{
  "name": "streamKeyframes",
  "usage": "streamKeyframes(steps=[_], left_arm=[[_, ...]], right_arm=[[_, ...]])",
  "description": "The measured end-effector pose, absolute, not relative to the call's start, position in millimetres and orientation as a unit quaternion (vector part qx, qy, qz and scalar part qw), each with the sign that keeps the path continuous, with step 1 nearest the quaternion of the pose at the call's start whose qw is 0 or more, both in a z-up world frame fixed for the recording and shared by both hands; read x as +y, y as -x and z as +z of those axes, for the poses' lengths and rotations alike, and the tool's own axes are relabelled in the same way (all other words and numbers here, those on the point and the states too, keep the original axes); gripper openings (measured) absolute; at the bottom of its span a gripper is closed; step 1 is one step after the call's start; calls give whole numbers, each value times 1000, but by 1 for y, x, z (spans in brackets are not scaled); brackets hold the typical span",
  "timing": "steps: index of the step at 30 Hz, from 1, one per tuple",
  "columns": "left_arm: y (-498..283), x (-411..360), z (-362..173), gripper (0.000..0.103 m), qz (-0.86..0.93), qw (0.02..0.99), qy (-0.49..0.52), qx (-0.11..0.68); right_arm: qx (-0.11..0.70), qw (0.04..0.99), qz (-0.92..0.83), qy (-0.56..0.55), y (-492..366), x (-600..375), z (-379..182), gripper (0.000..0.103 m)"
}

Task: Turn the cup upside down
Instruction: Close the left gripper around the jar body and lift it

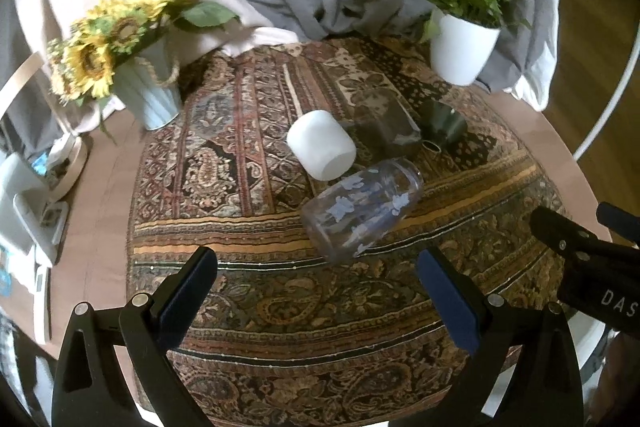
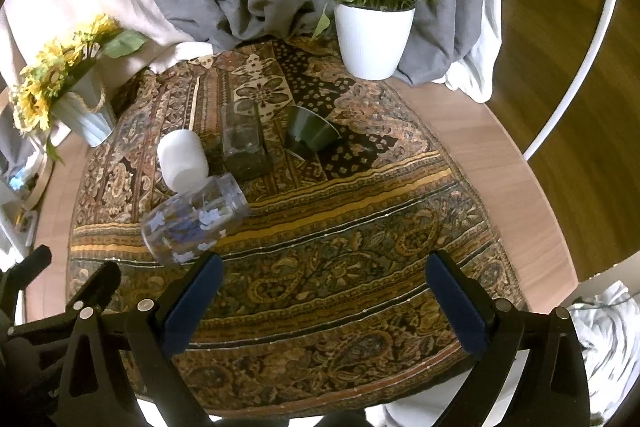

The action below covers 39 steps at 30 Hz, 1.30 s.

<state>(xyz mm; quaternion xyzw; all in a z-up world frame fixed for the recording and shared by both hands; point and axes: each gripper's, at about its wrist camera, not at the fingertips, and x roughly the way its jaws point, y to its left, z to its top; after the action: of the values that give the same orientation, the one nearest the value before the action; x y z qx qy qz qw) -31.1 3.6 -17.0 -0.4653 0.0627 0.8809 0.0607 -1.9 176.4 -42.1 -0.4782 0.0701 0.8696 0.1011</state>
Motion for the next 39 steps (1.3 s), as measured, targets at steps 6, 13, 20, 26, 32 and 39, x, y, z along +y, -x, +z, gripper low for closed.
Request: streamKeyframes(steps=[6,13,20,26,32,39], left_arm=[[48,10,-26,103,868,105,473,107],[76,26,-47,99,845,170,473,181],[103,43,-74,96,805,248,495,211],[114,58,-93,87,778,286,509,230],[122,61,-101,87,779,281,505,242],[128,67,-117,80,767,276,518,260]], right_arm=[[105,117,857,490,5,175,-57,102],[151,161,841,495,6,179,-71,102],[184,208,823,497,10,184,-82,102],[194,234,811,499,14,186,-90,102],[201,251,800,506,16,190,-99,102],[193,250,802,506,17,190,-99,102]])
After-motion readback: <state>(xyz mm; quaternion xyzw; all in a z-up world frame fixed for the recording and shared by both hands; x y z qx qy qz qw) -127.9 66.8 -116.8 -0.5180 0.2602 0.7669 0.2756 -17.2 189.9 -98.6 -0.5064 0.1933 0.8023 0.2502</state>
